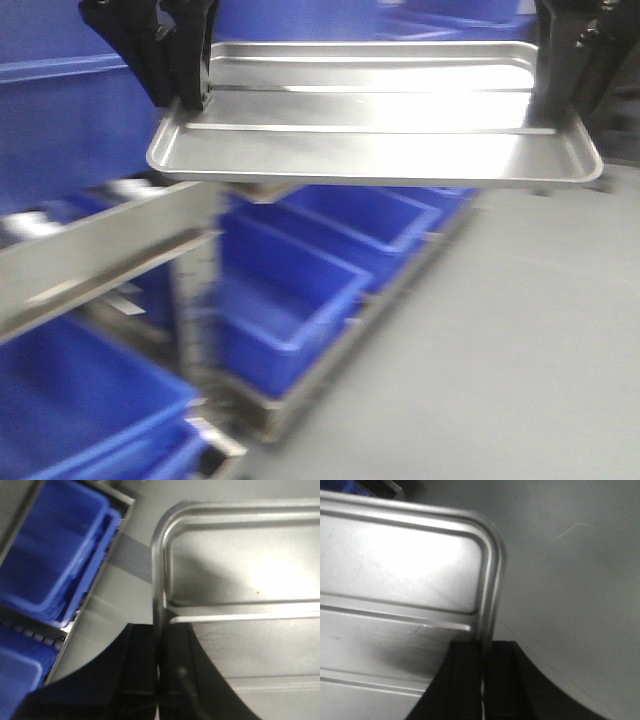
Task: Grab silver tray and place in blue box
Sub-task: 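Hold the tray in both grippers while the base turns away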
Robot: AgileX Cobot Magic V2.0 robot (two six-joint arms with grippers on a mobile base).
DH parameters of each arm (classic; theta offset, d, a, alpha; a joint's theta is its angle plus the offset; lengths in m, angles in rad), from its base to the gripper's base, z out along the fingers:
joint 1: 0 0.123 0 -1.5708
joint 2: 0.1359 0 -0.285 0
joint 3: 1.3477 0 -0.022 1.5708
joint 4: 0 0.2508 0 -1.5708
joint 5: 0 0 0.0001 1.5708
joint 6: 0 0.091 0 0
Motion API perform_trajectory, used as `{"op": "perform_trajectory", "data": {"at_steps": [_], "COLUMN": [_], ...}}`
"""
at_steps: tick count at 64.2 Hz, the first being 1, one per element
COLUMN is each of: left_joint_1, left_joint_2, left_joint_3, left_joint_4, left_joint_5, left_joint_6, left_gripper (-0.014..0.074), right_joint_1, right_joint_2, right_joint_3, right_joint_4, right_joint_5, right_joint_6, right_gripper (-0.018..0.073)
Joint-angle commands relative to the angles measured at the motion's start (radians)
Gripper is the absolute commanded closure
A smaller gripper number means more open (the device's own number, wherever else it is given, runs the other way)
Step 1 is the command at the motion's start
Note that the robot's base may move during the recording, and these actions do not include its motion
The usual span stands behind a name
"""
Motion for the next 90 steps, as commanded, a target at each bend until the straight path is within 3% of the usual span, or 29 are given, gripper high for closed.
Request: {"op": "perform_trajectory", "data": {"at_steps": [1, 90], "left_joint_1": [-0.011, -0.011], "left_joint_2": [-0.046, -0.046], "left_joint_3": [-0.029, -0.029], "left_joint_4": [0.036, 0.034], "left_joint_5": [0.01, 0.01], "left_joint_6": [0.025, 0.025], "left_gripper": [0.0701, 0.0701], "right_joint_1": [-0.002, -0.002], "right_joint_2": [-0.043, -0.043], "right_joint_3": [-0.029, -0.029], "right_joint_4": [-0.054, -0.054], "right_joint_5": [-0.032, -0.03], "right_joint_6": [-0.014, -0.014], "right_gripper": [0.05, 0.05]}}
